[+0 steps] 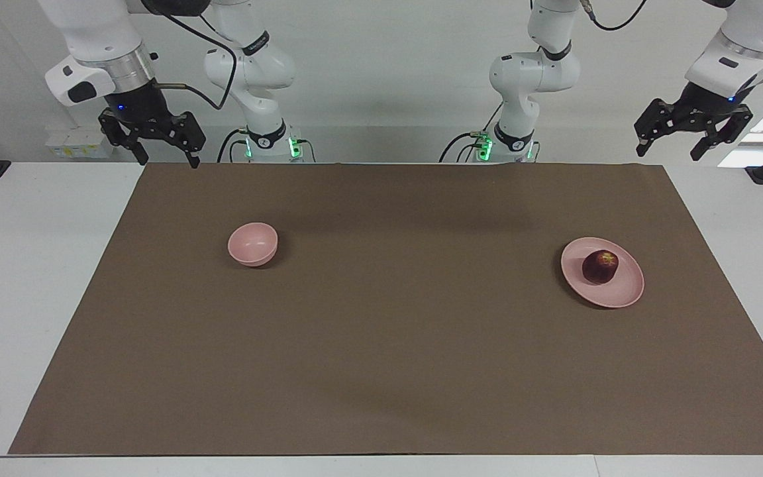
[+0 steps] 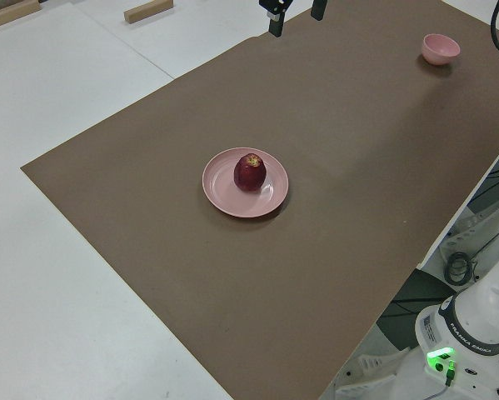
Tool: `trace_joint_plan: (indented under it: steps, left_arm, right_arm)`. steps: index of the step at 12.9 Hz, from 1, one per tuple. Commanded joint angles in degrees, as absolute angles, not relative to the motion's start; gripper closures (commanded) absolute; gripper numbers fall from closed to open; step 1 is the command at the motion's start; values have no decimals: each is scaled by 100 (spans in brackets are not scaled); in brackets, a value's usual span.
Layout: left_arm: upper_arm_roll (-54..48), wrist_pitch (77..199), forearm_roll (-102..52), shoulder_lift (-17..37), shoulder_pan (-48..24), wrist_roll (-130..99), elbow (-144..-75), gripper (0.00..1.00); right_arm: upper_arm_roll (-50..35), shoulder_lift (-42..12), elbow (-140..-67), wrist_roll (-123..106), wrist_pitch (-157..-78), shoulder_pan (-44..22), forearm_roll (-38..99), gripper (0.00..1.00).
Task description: Move apple from plate to bowl
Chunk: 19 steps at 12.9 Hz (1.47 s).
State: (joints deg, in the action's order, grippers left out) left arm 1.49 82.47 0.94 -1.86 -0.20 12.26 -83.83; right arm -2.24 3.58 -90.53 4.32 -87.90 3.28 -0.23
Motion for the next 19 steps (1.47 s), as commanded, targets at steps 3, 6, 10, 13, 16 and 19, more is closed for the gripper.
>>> trace_joint_plan:
  steps: [3, 6, 10, 13, 16, 19]
  left_arm:
    - [105, 8385, 149, -360, 0, 1195, -8596, 0]
    - [97, 8297, 149, -369, -61, 1178, -8604, 0]
    - [97, 8779, 97, -378, 18, 1292, -8779, 0]
    - [105, 9454, 97, -299, 35, 1353, -9156, 0]
    - [105, 10604, 79, -316, 149, 1449, -10262, 0]
    - [105, 11704, -192, -281, 377, 1818, -11098, 0]
  right_arm:
    - [-229, 606, -9518, 500, -8815, 316, 297, 0]
    - [-290, 580, -9798, 1070, -9017, 264, 422, 0]
    - [-299, 519, -10238, 1878, -9421, 88, 852, 0]
    - [-299, 335, -10572, 2686, -9929, -201, 1212, 0]
    - [-299, -95, -10565, 3504, -10238, -474, 1536, 0]
    - [-299, -491, -10564, 4348, -10712, -763, 1924, 0]
